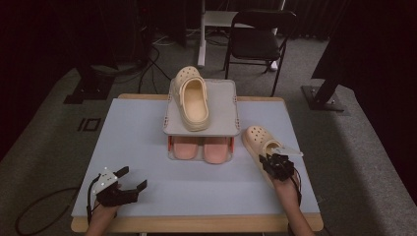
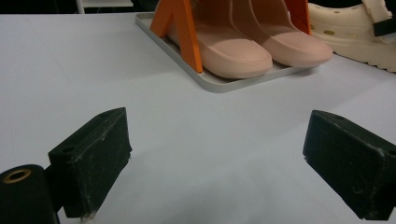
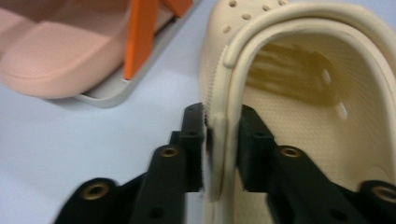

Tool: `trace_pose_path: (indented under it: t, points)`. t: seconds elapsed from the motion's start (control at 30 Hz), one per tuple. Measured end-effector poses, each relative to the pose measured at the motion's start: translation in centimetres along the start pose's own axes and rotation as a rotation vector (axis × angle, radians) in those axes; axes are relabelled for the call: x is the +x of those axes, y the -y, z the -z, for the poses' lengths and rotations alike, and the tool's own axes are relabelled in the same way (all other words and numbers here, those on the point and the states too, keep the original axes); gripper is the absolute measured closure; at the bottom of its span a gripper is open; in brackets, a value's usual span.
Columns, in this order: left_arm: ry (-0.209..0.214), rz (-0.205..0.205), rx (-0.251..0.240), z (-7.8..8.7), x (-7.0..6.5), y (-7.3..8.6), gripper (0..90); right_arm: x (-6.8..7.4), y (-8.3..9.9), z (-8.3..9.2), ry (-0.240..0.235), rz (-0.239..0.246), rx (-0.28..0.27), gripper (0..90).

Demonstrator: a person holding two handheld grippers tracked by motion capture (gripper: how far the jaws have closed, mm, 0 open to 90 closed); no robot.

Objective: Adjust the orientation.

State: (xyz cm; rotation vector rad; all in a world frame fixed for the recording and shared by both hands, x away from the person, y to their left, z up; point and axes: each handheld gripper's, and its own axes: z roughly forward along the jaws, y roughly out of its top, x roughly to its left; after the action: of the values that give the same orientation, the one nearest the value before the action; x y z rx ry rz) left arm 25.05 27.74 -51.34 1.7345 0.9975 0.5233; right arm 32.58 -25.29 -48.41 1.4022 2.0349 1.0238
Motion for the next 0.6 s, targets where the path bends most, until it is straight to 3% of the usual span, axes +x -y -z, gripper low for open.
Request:
trace_pose_path:
  t: [0.17,0.43,0.6]
  points:
    - [0.000,0.000,-0.002,0.0,0.0,0.0,7.4,-0.2,-0.3,1.4,-0.032,0.016,-0.029,61.2]
    - [0.000,-0.004,-0.002,0.0,0.0,0.0,7.4,-1.3,-0.2,3.4,-0.048,0.010,-0.086,55.2]
    - [0.002,-0.002,-0.001,-0.1,-0.1,0.0,7.4,-3.4,0.0,4.5,-0.033,-0.015,-0.125,51.0]
